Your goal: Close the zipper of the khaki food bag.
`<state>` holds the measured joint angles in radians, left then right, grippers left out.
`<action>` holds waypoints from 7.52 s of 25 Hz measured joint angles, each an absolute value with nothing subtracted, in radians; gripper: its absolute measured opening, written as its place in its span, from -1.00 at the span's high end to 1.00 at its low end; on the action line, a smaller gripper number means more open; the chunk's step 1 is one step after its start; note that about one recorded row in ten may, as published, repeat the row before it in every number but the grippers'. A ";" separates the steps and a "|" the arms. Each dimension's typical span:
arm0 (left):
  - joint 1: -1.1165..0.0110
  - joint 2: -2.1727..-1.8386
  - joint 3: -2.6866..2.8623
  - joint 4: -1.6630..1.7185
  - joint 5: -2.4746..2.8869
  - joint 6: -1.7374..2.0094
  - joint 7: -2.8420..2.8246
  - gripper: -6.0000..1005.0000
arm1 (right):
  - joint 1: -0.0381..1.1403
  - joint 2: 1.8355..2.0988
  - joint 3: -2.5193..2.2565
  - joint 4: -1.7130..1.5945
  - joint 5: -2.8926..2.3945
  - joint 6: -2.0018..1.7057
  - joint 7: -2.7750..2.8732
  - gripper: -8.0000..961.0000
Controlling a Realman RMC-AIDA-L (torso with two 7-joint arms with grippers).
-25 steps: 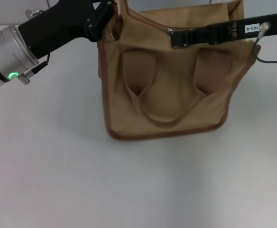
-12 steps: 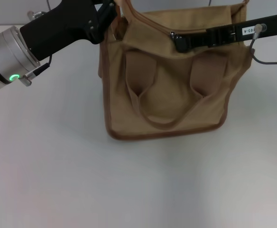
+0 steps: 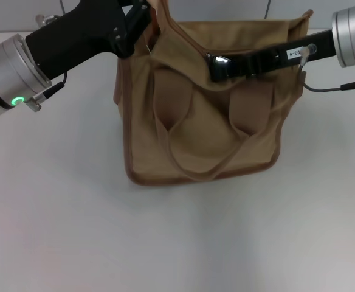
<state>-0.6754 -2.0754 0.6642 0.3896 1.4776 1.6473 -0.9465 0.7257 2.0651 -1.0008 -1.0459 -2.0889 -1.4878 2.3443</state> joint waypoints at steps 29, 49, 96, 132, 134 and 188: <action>-0.670 -2.074 0.658 0.377 1.477 1.648 -0.940 0.91 | 0.600 2.066 -0.874 -1.165 -1.988 -1.586 2.207 0.68; -0.678 -2.074 0.663 0.377 1.477 1.664 -0.945 0.91 | 0.635 2.079 -1.177 -1.161 -2.033 -1.367 2.135 0.25; -0.668 -2.074 0.657 0.377 1.452 1.682 -0.944 0.91 | 0.599 2.079 -1.116 -1.132 -1.830 -1.427 1.774 0.96; -0.668 -2.076 0.664 0.362 1.416 1.696 -0.944 0.91 | 0.638 2.082 -1.130 -1.088 -1.895 -1.427 1.775 -0.06; -0.668 -2.075 0.664 0.362 1.416 1.695 -0.942 0.91 | 0.634 2.082 -1.138 -1.104 -1.894 -1.445 1.762 -0.11; -0.658 -2.069 0.641 0.330 1.295 1.617 -0.976 0.91 | 0.553 2.067 -0.903 -1.133 -1.984 -1.491 1.983 0.98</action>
<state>-0.6584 -2.0691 0.6414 0.3304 1.2946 1.6171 -0.9757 0.5535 2.0674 -0.9030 -1.1326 -1.9843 -1.4913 1.9832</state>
